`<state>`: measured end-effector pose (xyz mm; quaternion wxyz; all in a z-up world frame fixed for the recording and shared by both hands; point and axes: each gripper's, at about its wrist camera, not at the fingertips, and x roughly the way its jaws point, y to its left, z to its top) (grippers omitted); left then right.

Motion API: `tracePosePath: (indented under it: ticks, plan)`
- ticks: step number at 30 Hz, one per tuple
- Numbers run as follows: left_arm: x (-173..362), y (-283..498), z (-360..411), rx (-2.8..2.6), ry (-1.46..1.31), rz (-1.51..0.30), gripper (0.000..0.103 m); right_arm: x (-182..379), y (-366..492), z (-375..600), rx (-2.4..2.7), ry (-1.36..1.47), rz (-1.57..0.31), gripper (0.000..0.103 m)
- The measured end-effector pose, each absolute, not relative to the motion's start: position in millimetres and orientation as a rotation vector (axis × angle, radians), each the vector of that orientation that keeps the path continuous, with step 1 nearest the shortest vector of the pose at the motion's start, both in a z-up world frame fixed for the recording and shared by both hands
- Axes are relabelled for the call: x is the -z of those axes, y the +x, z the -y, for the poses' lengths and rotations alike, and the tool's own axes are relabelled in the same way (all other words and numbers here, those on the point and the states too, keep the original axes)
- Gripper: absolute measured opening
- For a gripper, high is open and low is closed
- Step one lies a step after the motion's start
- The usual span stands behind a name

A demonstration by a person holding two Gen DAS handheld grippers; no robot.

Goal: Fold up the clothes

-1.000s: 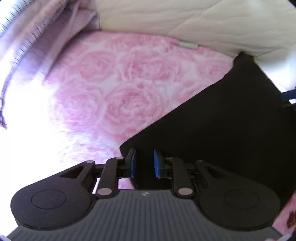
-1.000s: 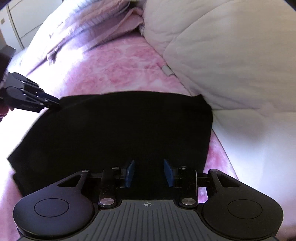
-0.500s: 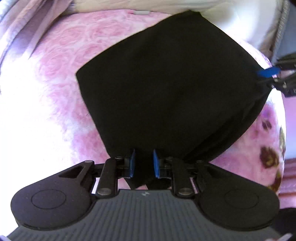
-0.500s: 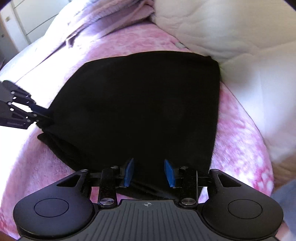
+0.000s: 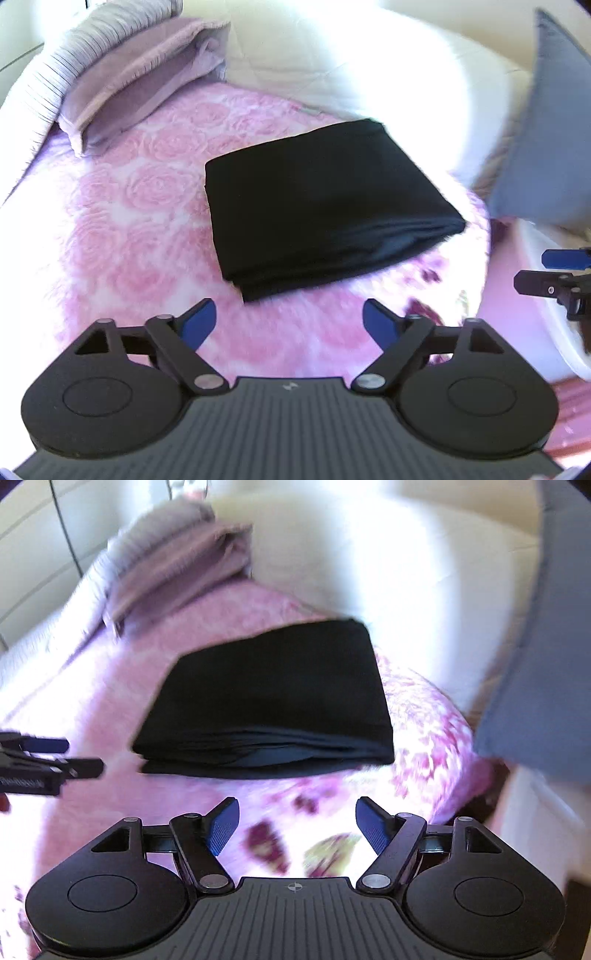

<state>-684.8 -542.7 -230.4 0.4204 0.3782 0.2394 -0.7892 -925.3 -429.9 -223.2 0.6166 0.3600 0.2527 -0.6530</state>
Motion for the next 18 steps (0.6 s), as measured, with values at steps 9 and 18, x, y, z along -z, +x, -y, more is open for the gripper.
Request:
tracePosePath:
  ticks: [9, 18]
  plan:
    - [151.8, -631.3, 438.9, 2.077, 0.873, -0.532, 0.101, 156.9, -831.4, 318.6, 1.663, 0.816, -0.500, 0.079]
    - [117.3, -608.5, 403.0, 2.067, 0.793, -0.552, 0.101, 113.2, -808.3, 281.7, 1.703, 0.798, -0.469, 0.080]
